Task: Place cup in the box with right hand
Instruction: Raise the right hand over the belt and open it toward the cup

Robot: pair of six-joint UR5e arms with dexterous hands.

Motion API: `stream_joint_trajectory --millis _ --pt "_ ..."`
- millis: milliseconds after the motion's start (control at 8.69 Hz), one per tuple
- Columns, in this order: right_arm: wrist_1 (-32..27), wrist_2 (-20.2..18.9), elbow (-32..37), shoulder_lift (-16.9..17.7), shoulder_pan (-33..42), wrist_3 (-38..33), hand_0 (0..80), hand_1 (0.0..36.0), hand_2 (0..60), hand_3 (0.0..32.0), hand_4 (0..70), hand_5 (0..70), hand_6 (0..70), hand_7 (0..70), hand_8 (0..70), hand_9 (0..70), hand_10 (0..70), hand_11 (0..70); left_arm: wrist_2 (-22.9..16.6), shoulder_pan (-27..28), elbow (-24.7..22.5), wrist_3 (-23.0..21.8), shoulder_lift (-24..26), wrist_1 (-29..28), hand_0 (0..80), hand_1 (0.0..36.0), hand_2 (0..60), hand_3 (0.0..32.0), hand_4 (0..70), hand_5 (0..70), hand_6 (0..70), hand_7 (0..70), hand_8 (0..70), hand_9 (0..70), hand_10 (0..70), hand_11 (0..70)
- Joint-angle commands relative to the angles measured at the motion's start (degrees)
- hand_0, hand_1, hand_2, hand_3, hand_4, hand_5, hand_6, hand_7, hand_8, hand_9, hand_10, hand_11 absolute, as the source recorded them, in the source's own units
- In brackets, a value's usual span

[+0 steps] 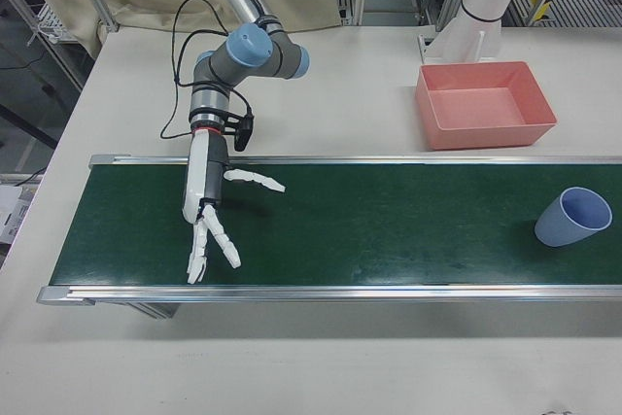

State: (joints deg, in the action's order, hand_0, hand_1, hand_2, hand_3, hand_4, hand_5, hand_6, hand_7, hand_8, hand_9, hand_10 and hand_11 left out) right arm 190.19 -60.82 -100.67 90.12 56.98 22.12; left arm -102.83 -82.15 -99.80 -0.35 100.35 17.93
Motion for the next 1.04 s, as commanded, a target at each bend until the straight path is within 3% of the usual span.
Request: stream_joint_trajectory --millis 0,230,345,460,920 --pt "0.0 0.0 -0.1 0.1 0.0 -0.1 45.8 15.5 13.6 0.0 0.0 5.1 0.0 0.0 4.1 4.4 0.0 0.0 0.0 0.0 0.0 0.0 0.0 0.0 0.0 0.0 0.0 0.0 0.0 0.0 0.0 0.0 0.0 0.0 0.0 0.0" --pt "0.0 0.0 -0.2 0.1 0.0 -0.1 45.7 15.3 13.1 0.0 0.0 5.0 0.0 0.0 4.4 4.4 0.0 0.0 0.0 0.0 0.0 0.0 0.0 0.0 0.0 0.0 0.0 0.0 0.0 0.0 0.0 0.0 0.0 0.0 0.0 0.0" --pt "0.0 0.0 -0.2 0.1 -0.1 -0.1 45.8 15.4 13.1 8.0 0.0 5.1 0.0 0.0 4.6 4.3 0.0 0.0 0.0 0.0 0.0 0.0 0.0 0.0 0.0 0.0 0.0 0.0 0.0 0.0 0.0 0.0 0.0 0.0 0.0 0.0" --pt "0.0 0.0 -0.2 0.1 -0.1 -0.1 45.9 15.5 13.3 32.0 0.0 5.2 0.0 0.0 4.8 4.3 0.0 0.0 0.0 0.0 0.0 0.0 0.0 0.0 0.0 0.0 0.0 0.0 0.0 0.0 0.0 0.0 0.0 0.0 0.0 0.0" --pt "0.0 0.0 -0.4 0.0 -0.2 -0.1 45.8 15.5 13.3 32.0 0.0 5.2 0.0 0.0 4.5 4.1 0.0 0.0 0.0 0.0 0.0 0.0 0.0 0.0 0.0 0.0 0.0 0.0 0.0 0.0 0.0 0.0 0.0 0.0 0.0 0.0"
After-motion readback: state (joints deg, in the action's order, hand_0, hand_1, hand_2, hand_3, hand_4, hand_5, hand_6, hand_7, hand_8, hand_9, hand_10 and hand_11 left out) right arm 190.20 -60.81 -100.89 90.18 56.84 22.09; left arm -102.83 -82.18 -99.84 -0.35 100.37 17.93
